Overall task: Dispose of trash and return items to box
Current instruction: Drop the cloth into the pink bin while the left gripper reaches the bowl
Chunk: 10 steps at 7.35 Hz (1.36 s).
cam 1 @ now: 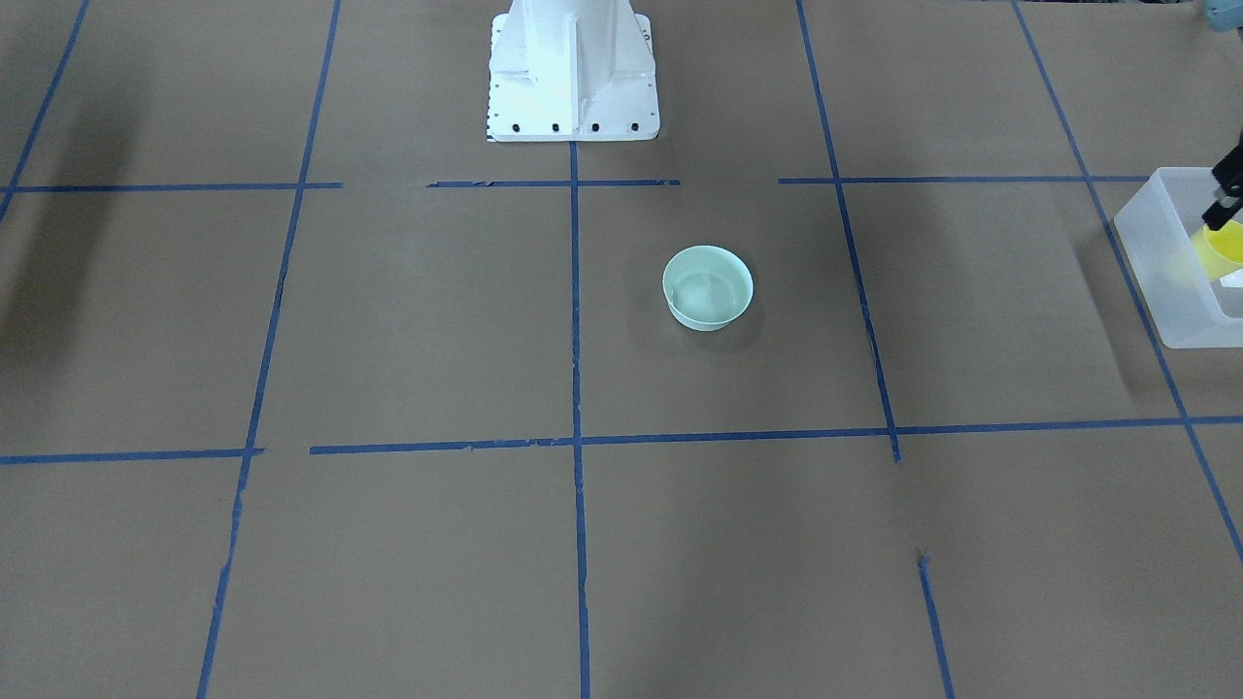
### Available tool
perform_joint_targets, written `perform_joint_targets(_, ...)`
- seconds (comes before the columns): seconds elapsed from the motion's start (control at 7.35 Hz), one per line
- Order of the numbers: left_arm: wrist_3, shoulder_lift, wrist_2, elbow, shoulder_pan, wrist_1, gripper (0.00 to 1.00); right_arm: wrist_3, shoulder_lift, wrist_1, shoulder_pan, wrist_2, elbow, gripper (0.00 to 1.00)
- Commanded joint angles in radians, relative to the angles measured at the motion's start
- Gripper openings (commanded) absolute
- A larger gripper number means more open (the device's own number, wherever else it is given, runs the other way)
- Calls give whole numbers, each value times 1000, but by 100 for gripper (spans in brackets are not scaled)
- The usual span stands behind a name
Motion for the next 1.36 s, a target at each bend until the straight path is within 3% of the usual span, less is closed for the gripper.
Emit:
perform_joint_targets(0.0, -278, -7, 4, 1, 179, -143, 100, -180, 60, -57, 75, -28, -150, 0)
perform_joint_targets(0.27, -464, -9, 9, 31, 307, -284, 100, -272, 94, -47, 77, -56, -292, 0)
perform_joint_targets(0.54, -569, -21, 65, 48, 385, -352, 100, -277, 104, -49, 83, -57, -338, 5)
perform_joint_targets(0.68, -642, -47, 113, 50, 442, -358, 100, -274, 93, -47, 83, -53, -349, 99)
perform_joint_targets(0.95, -800, -140, 194, 53, 560, -352, 100, -242, 105, -60, 82, -43, -369, 100)
perform_joint_targets(1.23, -869, -235, 309, 56, 652, -238, 100, -102, 102, -57, 80, -8, -371, 100)
